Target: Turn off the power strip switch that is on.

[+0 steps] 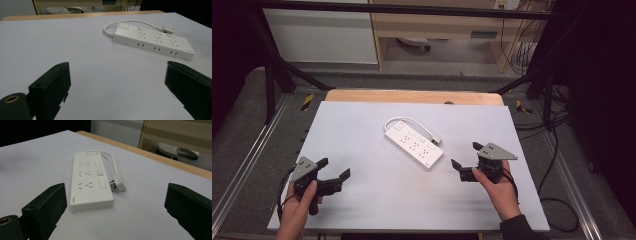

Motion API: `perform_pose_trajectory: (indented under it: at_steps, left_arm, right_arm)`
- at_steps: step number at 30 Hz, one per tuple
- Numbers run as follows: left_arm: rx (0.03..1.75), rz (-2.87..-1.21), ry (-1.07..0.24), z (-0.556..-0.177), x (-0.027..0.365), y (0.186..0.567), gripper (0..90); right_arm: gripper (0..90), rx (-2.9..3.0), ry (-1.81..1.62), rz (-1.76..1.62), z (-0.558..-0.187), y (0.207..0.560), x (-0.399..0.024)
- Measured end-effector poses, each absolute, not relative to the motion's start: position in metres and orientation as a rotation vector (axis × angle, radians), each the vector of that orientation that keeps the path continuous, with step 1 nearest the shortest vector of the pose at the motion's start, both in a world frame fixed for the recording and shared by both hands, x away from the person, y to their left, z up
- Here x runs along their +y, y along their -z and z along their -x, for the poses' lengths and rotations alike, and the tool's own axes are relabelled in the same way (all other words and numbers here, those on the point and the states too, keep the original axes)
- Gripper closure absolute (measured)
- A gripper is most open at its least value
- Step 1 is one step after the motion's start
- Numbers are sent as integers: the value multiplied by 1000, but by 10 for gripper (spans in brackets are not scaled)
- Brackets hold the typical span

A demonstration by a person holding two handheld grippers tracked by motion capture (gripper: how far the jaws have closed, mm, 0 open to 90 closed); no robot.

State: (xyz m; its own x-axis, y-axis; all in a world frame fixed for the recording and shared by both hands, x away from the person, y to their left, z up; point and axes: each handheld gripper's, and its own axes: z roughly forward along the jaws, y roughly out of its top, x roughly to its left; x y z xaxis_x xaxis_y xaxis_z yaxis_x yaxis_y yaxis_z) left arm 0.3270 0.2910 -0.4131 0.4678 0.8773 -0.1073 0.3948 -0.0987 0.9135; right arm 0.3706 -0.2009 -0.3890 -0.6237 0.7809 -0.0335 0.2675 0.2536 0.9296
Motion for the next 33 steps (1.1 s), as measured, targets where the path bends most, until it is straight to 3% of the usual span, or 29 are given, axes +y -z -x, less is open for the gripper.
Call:
perform_pose_trajectory:
  at_steps: [33]
  left_arm:
    - [1091, -1706, -591, -327, 289, 413, 66]
  right_arm:
    - [44, 2107, -1327, -931, -416, 366, -159]
